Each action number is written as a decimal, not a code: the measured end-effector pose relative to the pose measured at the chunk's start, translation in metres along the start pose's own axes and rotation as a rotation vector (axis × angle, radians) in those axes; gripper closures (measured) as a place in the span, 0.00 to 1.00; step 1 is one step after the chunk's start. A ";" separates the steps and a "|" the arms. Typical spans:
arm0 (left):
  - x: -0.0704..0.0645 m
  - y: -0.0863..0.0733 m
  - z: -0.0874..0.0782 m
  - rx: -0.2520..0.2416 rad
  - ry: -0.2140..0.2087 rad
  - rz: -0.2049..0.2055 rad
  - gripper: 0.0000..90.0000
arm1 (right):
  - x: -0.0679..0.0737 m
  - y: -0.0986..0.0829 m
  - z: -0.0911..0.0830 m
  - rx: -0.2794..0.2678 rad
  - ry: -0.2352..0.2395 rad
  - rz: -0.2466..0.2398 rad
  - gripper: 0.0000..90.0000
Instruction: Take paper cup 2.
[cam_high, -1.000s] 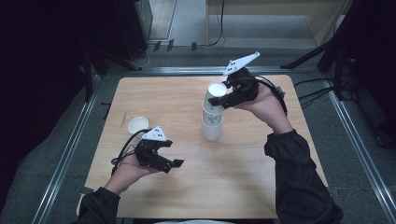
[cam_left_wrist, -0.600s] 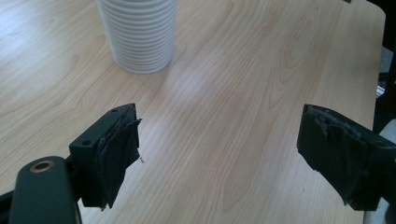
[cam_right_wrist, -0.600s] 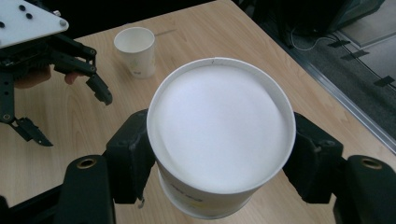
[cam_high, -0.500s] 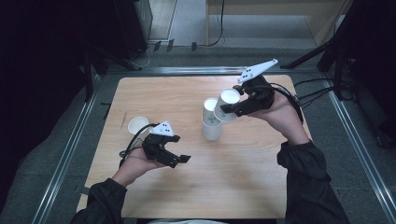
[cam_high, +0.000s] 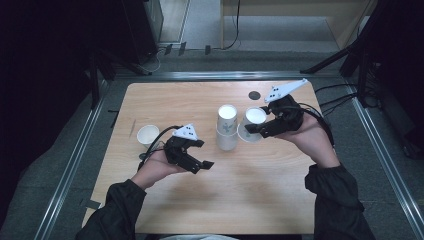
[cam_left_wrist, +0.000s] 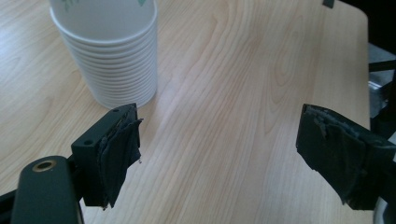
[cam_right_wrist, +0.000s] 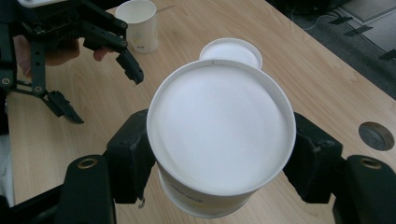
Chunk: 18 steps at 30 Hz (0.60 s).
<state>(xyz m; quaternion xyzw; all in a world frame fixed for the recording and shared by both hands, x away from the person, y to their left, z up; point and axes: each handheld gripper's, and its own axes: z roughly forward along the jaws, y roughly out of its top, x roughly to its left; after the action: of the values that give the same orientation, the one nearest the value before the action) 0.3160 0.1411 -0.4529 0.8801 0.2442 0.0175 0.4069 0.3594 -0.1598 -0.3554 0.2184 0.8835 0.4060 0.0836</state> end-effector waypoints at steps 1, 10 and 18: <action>0.000 0.001 0.001 0.005 0.003 0.011 0.15 | 0.001 -0.002 0.000 0.000 0.002 0.002 0.37; 0.002 0.004 0.004 0.002 -0.018 0.018 0.15 | 0.011 -0.023 0.004 -0.020 0.008 0.024 0.37; 0.000 0.002 0.002 -0.012 -0.025 0.037 0.15 | 0.022 -0.046 0.014 -0.022 0.022 0.007 0.37</action>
<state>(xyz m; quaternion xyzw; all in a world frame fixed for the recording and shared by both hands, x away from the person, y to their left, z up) 0.3174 0.1386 -0.4533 0.8822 0.2224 0.0154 0.4148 0.3294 -0.1663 -0.3984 0.2160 0.8791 0.4182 0.0748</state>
